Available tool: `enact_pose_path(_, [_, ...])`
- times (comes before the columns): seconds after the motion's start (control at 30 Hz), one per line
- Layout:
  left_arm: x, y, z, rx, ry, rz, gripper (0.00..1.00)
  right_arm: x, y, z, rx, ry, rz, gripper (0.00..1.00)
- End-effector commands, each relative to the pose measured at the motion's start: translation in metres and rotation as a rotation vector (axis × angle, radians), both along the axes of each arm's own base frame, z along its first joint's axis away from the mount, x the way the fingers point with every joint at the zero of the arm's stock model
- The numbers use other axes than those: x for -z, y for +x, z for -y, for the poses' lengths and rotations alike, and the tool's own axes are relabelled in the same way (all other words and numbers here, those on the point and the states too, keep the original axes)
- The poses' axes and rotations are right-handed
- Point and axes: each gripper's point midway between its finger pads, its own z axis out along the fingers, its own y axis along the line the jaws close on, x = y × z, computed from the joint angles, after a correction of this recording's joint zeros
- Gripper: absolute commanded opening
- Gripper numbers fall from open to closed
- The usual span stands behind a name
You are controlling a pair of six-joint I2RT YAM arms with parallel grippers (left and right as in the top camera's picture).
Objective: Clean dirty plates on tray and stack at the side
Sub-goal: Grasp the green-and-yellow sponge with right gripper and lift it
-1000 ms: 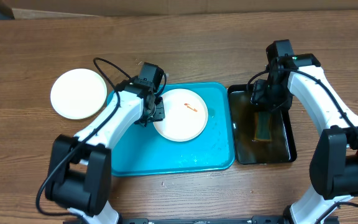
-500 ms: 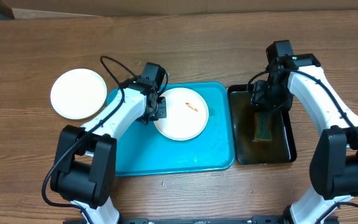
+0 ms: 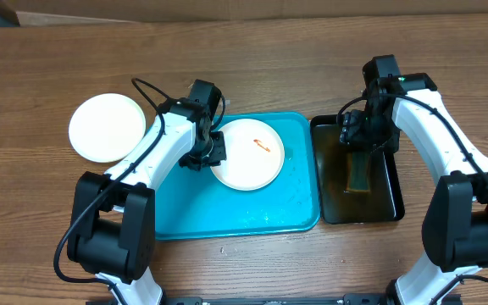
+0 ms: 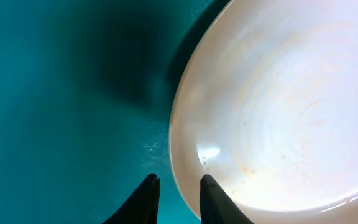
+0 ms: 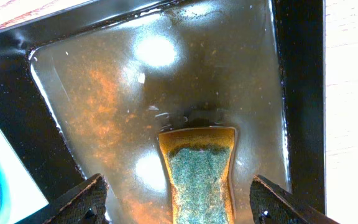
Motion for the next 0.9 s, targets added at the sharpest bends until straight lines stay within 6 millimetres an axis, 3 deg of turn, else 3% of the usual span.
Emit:
enact_pose_path(0.0, [0.013,-0.009,0.005,-0.084,-0.031,-0.040,0.24,-0.012,0.005,0.001,0.000,-0.002,0.036,0.75])
enact_pose_path(0.2, [0.026,-0.014,0.003,-0.111,-0.032,-0.042,0.23,-0.012,0.003,0.006,0.002,-0.029,0.029,0.75])
enact_pose_path(0.43, [0.029,-0.009,0.002,-0.055,-0.027,-0.007,0.05,-0.011,0.003,0.006,0.002,-0.029,0.028,0.75])
enact_pose_path(0.73, [0.028,0.008,-0.032,0.008,0.104,0.062,0.16,-0.006,-0.017,0.008,0.006,-0.036,-0.049,0.76])
enact_pose_path(0.87, [0.027,0.010,-0.032,0.034,0.095,0.066,0.32,0.003,-0.028,0.008,0.011,-0.037,-0.088,0.79])
